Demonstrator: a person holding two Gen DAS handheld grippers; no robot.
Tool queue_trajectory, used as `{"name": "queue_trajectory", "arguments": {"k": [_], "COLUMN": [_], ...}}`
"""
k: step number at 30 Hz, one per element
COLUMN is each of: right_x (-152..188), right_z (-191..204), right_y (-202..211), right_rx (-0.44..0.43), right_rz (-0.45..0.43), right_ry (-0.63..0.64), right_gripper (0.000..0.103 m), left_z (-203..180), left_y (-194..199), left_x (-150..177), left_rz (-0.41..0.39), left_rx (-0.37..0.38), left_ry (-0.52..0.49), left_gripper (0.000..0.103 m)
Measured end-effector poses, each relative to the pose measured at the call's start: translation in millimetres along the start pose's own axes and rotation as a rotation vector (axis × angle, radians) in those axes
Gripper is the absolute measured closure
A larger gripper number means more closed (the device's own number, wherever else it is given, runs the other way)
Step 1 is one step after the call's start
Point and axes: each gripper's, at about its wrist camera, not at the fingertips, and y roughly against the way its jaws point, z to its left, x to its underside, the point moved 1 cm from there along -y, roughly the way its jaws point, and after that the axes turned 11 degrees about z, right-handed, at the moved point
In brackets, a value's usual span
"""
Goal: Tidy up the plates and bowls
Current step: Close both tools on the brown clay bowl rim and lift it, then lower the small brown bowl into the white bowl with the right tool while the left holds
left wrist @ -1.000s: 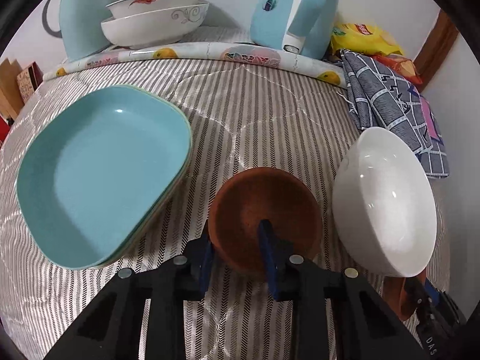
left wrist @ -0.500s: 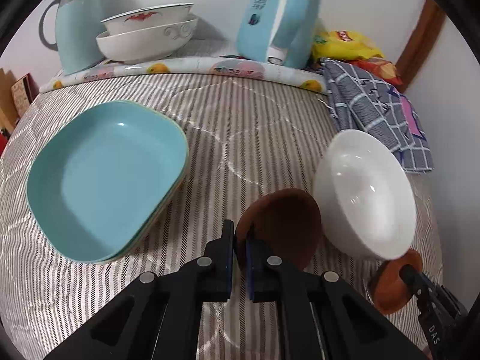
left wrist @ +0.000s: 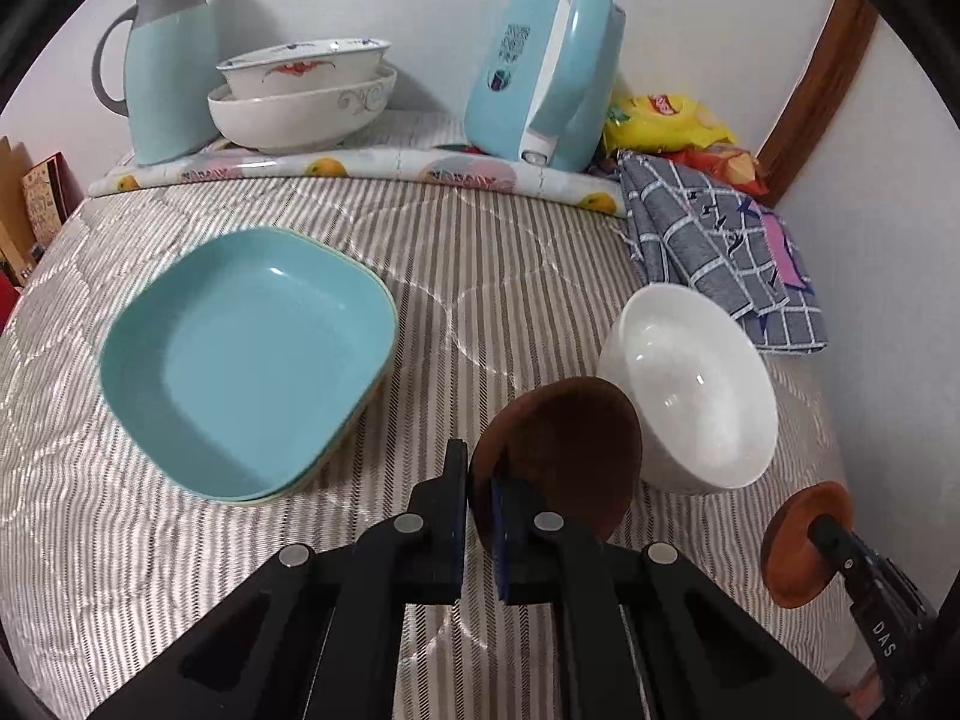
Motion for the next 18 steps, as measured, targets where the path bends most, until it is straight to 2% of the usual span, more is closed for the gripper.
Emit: {"name": "queue_trajectory", "arguments": {"k": [10,18], "right_x": [-24,-46], "right_z": [24,47], "right_y": [35,29], "right_rx": [0.004,-0.006], "right_rz": [-0.092,-0.097], "right_ry": [0.022,0.051], "right_gripper": [0.096,0.096], "left_z": [14,31], "left_y": [36,50], "left_x": [-15,-29], "left_rz": [-0.070,-0.100], "left_rx": [-0.002,-0.004], "left_ry": [-0.014,0.000], "left_gripper": [0.096,0.096]}}
